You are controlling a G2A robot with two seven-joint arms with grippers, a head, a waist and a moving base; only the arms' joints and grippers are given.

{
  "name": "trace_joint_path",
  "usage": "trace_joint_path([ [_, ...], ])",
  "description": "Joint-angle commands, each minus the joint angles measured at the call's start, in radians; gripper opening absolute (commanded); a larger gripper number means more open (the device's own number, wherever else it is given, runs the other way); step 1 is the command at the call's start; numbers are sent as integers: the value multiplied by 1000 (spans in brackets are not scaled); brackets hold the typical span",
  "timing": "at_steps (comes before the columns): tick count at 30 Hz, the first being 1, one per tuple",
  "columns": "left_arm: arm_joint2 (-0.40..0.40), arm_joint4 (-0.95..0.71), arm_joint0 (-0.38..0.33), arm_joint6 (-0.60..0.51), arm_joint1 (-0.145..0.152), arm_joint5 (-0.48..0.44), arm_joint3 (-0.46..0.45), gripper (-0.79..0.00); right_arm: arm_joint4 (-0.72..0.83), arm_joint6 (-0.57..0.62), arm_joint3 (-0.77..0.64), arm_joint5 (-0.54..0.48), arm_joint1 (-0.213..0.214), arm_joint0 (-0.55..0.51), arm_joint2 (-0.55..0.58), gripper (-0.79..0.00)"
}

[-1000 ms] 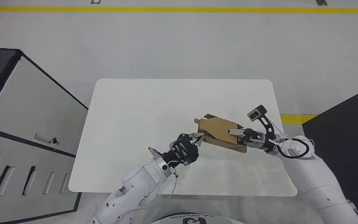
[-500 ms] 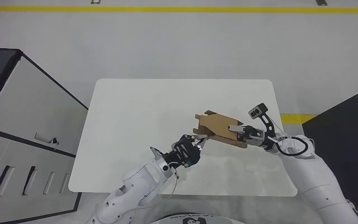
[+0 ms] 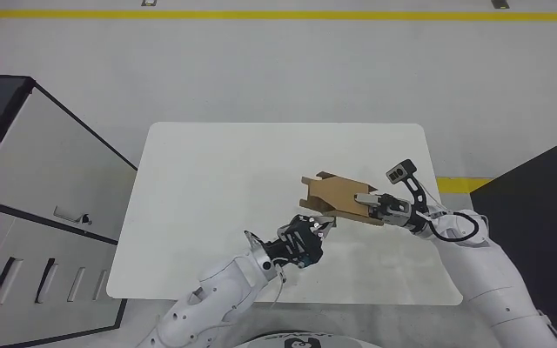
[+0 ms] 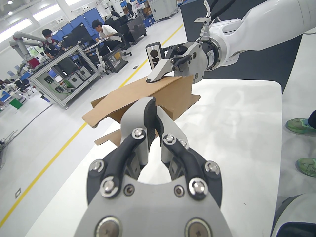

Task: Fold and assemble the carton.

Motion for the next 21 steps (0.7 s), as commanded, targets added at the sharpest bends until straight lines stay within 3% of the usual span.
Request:
trace_joint_path([
  [1,4,-1,-4,0,-1,2,3,-785,1,1,-1,1,-1,-1,2,-785],
  [10,2,-7,-4,-8,1,18,8,-785,24,18,-2,-1,-5,-8,17,-785],
  [21,-80,-11,44,-35,14,77,11,-785,80,69,15,-4,-8,-13,51,-785],
])
